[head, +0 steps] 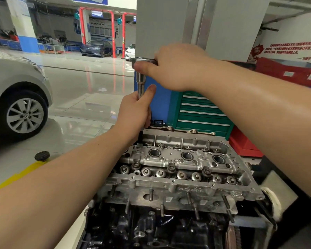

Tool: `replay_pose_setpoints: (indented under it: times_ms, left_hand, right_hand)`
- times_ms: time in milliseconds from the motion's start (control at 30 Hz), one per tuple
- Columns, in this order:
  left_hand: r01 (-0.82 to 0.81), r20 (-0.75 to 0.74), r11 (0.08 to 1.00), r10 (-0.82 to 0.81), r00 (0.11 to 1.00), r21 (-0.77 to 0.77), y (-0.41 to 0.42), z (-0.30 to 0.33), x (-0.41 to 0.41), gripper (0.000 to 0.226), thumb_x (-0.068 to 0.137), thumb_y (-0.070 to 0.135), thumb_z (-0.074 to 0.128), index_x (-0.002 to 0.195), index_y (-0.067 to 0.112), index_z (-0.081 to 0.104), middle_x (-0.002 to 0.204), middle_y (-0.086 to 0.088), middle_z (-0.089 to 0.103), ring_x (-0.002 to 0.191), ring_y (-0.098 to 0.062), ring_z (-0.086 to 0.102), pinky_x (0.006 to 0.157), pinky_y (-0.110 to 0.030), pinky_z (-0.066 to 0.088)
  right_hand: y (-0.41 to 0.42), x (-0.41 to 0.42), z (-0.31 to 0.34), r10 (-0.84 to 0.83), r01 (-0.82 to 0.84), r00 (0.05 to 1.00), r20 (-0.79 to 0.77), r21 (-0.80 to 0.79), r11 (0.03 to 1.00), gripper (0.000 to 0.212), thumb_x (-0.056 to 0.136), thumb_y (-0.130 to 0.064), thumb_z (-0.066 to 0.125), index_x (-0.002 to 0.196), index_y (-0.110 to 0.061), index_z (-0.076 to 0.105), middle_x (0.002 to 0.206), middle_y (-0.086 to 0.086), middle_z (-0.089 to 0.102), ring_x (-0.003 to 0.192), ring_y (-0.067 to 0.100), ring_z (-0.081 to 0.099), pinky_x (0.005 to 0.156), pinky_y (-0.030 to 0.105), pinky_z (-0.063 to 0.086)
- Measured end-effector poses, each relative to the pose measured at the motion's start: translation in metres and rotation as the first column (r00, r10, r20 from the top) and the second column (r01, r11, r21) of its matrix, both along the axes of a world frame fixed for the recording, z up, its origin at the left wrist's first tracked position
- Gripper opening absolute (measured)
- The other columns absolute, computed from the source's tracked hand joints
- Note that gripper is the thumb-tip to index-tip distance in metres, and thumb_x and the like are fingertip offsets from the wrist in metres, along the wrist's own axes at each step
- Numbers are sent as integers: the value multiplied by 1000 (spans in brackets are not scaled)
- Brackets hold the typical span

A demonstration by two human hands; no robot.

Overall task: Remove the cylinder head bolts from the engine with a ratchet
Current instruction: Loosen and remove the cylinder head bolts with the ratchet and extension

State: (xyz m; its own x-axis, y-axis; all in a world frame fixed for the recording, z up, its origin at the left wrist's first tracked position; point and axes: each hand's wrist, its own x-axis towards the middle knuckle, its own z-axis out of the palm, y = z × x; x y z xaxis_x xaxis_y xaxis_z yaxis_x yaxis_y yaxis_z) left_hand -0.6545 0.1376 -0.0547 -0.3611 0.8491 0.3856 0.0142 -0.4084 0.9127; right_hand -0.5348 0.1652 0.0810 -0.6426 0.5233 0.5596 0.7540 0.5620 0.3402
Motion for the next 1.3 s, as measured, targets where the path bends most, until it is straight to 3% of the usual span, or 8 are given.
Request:
replay_pose_setpoints:
  times_ms: [133, 267, 467, 633, 733, 833, 1100, 1300]
  left_hand:
    - [105, 54, 994, -103, 993, -35, -3, 1, -1, 49, 105, 37, 63, 72, 19, 31, 47, 1, 32, 40, -17, 25, 42, -23, 24]
    - [148, 74, 989, -147, 986, -2, -3, -1, -5, 52, 106, 37, 62, 67, 22, 30, 47, 2, 29, 39, -17, 23, 43, -22, 23]
    - [-37, -102, 999, 41, 994, 40, 5, -5, -2, 62, 97, 48, 66, 72, -5, 45, 46, -12, 46, 37, -21, 43, 38, -22, 33]
    - [77, 12, 997, -77, 997, 10, 0, -2, -4, 58, 102, 45, 64, 57, 19, 39, 43, -5, 36, 36, -22, 32, 40, -25, 32]
    - [148, 34, 989, -148, 988, 15, -3, -2, -4, 58, 104, 41, 62, 56, 25, 34, 44, 0, 31, 36, -19, 26, 42, -23, 27]
    - [157, 12, 987, -157, 988, 17, -4, -4, -4, 57, 104, 42, 62, 56, 26, 35, 44, 2, 32, 34, -19, 28, 41, -22, 28]
    - [64, -79, 998, -63, 995, 15, 0, -2, -4, 53, 84, 60, 73, 69, 15, 49, 48, -8, 50, 40, -22, 49, 43, -30, 43]
    - [93, 12, 995, -92, 996, -45, -2, -1, -4, 51, 102, 44, 64, 65, 21, 37, 45, 0, 38, 37, -21, 33, 41, -26, 30]
  right_hand:
    - [18, 7, 5, 255, -233, 966, 46, -280, 931, 55, 100, -67, 22, 100, -23, 54, 85, -4, 57, 92, 23, 52, 98, 48, 38]
    - [12, 4, -1, 356, -356, 933, -51, -268, 895, 53, 104, -58, 27, 96, -14, 55, 83, 1, 54, 81, 26, 53, 67, 41, 41]
    - [-25, -2, -12, -146, 134, 989, 19, 291, 947, 74, 93, -81, 18, 58, -20, 41, 57, 3, 39, 49, 19, 31, 51, 29, 16]
    - [-8, -8, -2, 39, -46, 998, 41, 182, 982, 78, 95, -79, 16, 65, -17, 52, 61, 2, 47, 55, 21, 43, 56, 30, 25]
    - [11, 0, 3, 314, -309, 942, 118, -52, 949, 70, 95, -71, 13, 97, -17, 57, 78, -1, 54, 82, 26, 52, 83, 40, 37]
    - [17, 7, 0, 387, -369, 922, 8, -284, 885, 64, 97, -67, 18, 109, -15, 54, 90, 4, 55, 90, 29, 53, 80, 47, 45]
    - [-28, 2, -12, -217, 197, 975, 53, 260, 945, 77, 94, -81, 16, 61, -19, 47, 61, 4, 43, 52, 19, 33, 51, 31, 16]
    - [7, 3, 1, 161, -173, 980, 116, 106, 979, 73, 95, -77, 15, 74, -17, 52, 65, 1, 51, 62, 29, 49, 68, 35, 33]
